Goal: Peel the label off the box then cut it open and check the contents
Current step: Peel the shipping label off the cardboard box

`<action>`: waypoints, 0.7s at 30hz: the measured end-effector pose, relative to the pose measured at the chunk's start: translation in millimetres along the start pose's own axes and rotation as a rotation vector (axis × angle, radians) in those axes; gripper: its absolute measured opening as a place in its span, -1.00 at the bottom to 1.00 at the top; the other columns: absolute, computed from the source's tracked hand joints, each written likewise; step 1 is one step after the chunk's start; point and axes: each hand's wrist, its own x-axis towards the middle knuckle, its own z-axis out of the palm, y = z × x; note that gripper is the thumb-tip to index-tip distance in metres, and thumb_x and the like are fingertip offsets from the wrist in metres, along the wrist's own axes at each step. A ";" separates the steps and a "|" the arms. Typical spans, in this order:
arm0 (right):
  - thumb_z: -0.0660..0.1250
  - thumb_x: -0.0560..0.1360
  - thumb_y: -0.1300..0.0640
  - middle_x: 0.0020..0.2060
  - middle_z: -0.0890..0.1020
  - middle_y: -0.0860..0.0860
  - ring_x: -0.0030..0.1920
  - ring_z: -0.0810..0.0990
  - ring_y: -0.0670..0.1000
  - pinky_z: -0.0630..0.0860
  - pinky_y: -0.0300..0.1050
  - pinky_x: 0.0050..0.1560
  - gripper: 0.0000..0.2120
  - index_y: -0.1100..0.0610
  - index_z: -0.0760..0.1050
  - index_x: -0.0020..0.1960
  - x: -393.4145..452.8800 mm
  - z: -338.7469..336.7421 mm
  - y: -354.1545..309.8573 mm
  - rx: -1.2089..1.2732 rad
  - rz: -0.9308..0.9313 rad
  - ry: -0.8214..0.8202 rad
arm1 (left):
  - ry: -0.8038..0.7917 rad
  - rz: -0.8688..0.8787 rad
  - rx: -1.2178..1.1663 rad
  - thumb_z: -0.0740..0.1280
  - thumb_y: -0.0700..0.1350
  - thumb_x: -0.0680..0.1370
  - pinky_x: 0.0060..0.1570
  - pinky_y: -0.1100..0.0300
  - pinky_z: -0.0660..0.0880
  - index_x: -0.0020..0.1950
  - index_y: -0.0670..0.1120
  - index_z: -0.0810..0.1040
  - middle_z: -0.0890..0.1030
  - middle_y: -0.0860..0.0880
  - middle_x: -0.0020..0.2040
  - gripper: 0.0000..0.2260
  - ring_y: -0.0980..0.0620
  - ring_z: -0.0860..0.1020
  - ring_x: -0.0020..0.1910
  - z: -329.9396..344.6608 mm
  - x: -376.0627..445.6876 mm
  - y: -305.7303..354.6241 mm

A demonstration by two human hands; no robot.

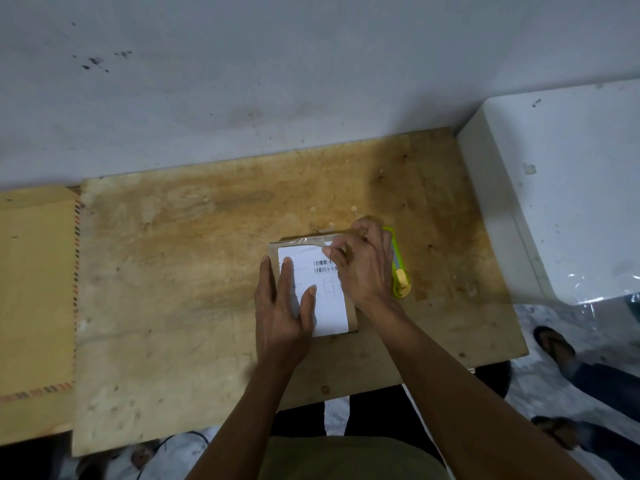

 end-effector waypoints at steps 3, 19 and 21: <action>0.41 0.46 -0.09 0.19 0.46 -0.05 0.17 0.35 0.05 0.44 0.10 0.09 -0.87 -0.05 0.57 -0.17 -4.3 2.7 -1.9 -0.001 0.003 0.014 | -0.005 0.006 0.000 0.26 0.08 0.61 0.48 0.10 0.19 0.57 -0.09 0.26 0.08 -0.16 0.62 -0.44 0.04 0.04 0.61 -0.3 0.2 -0.5; 0.35 0.52 -0.01 0.13 0.54 -0.09 0.14 0.35 0.03 0.39 0.07 0.10 -0.90 -0.02 0.56 -0.15 -2.9 -2.8 -2.1 -0.019 -0.148 -0.038 | -0.018 -0.126 -0.181 0.36 0.06 0.55 0.45 -0.09 0.30 0.54 0.04 0.09 0.26 -0.12 0.56 -0.34 -0.05 0.24 0.54 -8.1 -1.5 10.4; 0.33 0.53 0.00 0.11 0.57 -0.10 0.14 0.37 0.03 0.40 0.08 0.10 -0.90 0.00 0.56 -0.12 -2.3 -5.7 2.0 -0.024 -0.182 -0.056 | -0.033 -0.130 -0.192 0.36 0.07 0.56 0.44 -0.11 0.32 0.52 0.19 0.05 0.29 -0.11 0.55 -0.35 -0.05 0.26 0.54 -8.4 -1.2 10.1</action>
